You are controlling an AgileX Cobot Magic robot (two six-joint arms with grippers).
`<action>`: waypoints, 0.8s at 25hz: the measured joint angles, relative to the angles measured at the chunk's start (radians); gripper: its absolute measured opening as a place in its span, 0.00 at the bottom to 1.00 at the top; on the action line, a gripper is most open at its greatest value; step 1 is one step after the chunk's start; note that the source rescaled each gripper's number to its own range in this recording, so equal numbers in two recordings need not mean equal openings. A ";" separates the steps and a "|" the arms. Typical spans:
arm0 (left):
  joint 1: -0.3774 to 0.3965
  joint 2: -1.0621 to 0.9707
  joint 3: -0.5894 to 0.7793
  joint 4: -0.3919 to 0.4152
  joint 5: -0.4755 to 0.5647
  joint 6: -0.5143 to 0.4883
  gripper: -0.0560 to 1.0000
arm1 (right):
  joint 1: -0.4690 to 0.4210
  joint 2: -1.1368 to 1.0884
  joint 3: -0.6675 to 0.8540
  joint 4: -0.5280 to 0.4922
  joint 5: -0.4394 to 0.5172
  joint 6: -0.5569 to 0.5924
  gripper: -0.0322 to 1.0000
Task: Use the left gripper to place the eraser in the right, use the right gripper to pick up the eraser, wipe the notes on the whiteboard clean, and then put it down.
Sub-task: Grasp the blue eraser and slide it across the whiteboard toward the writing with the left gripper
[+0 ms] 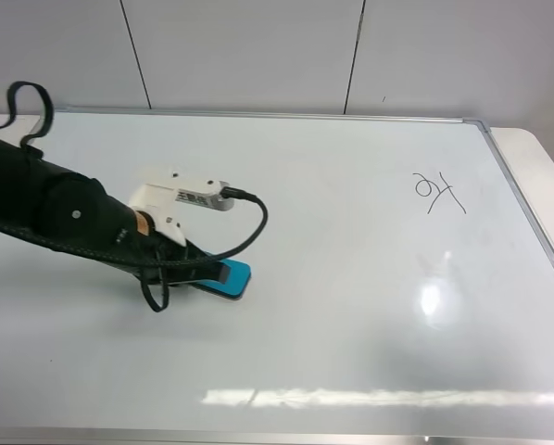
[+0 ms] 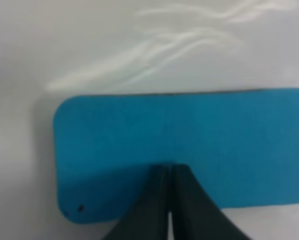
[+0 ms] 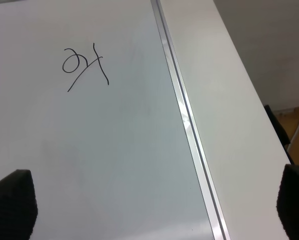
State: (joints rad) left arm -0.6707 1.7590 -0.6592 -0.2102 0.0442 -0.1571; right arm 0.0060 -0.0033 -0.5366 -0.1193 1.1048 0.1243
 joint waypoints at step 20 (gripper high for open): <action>-0.253 0.361 -0.654 0.002 0.336 -0.084 0.05 | 0.000 0.000 0.000 0.000 0.000 0.000 0.92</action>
State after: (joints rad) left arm -0.9238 2.1204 -1.3131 -0.2087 0.3806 -0.2412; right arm 0.0060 -0.0033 -0.5366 -0.1193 1.1048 0.1243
